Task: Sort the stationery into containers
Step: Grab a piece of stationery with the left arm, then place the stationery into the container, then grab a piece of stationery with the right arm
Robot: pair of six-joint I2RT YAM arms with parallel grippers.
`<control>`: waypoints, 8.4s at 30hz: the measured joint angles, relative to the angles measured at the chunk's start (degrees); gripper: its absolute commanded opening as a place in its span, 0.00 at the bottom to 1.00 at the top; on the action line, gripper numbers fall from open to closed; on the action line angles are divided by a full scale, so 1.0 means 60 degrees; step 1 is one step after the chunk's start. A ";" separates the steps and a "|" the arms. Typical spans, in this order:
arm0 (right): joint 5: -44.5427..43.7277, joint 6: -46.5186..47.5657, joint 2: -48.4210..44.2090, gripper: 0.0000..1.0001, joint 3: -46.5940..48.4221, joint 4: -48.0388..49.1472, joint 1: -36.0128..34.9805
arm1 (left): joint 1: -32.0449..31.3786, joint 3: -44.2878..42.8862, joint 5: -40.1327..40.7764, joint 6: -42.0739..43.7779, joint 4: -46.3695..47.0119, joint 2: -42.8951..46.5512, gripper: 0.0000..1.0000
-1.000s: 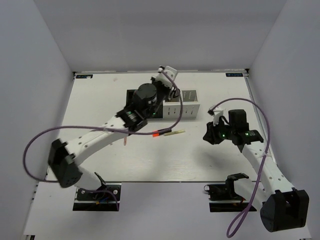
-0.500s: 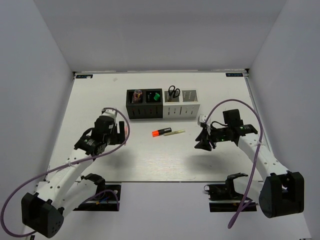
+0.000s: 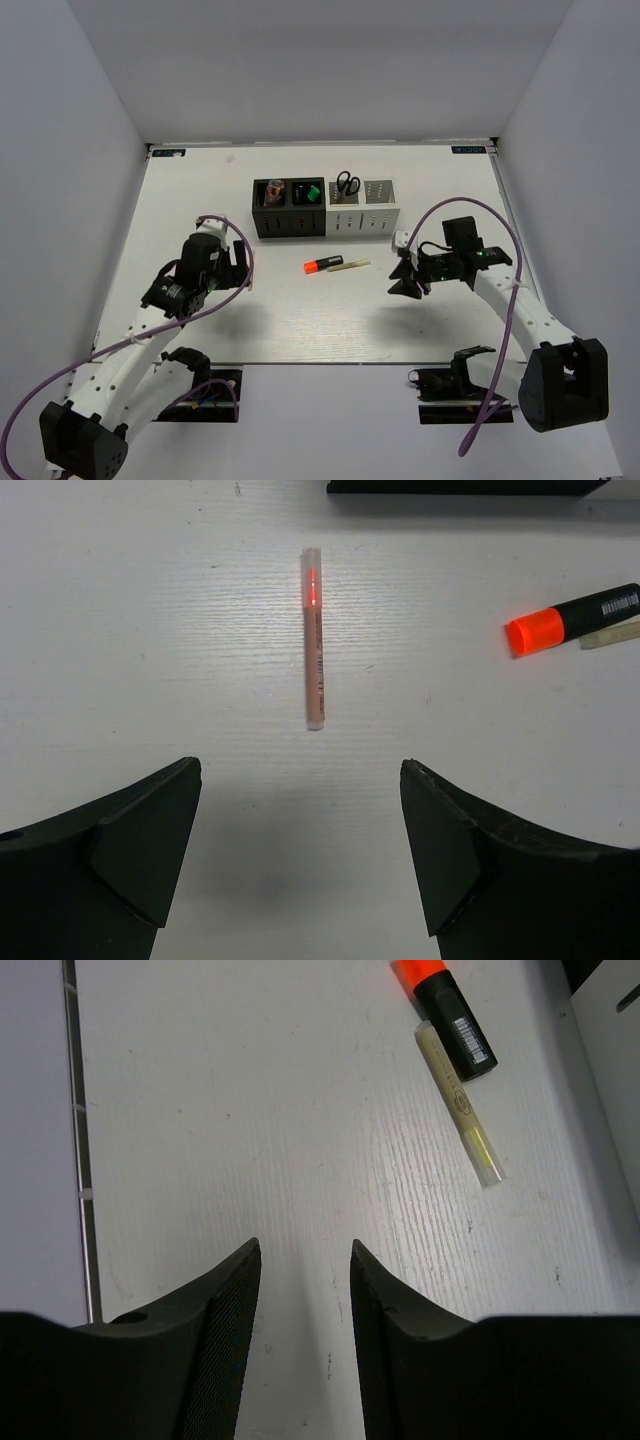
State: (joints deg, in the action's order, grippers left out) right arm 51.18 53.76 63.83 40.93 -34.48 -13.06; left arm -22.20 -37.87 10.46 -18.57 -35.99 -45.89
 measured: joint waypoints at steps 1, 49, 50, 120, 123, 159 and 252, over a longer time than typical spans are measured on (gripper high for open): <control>-0.0029 0.0051 0.0004 0.44 -0.0007 0.0018 -0.0018 | 0.0000 0.0000 0.0000 0.0000 0.0000 0.0000 0.91; -0.0503 0.0667 0.0124 0.89 -0.0364 0.0208 -0.0080 | -0.2025 -0.2044 -0.2626 0.1494 0.0882 -0.3993 0.59; -0.0499 0.0648 0.0084 0.89 -0.0364 0.0197 -0.0080 | -0.2295 -0.2328 -0.2612 0.1694 0.1027 -0.4397 0.59; -0.0069 0.1552 -0.0499 0.90 -0.0335 -0.1071 -0.0076 | -0.3803 -0.4608 -0.1657 0.4495 0.2430 -0.9318 0.00; -0.0036 0.1574 -0.0499 0.90 -0.0335 -0.1104 -0.0076 | -0.3821 -0.4612 -0.1698 0.4273 0.2339 -0.8207 0.00; 0.0222 0.1104 -0.0255 0.00 0.0022 -0.1406 -0.0076 | -0.1800 -0.5825 0.0186 0.4109 0.8845 -0.9490 0.00; -0.6080 0.4033 0.7439 0.48 0.5668 -0.0495 -0.4102 | 0.1876 0.0164 -0.2328 -0.0943 -0.0747 0.0062 0.82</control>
State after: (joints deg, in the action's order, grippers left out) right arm 14.70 77.95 108.47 74.94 -37.45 -37.67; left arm -10.94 -36.88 -3.51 -24.23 -40.47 -45.52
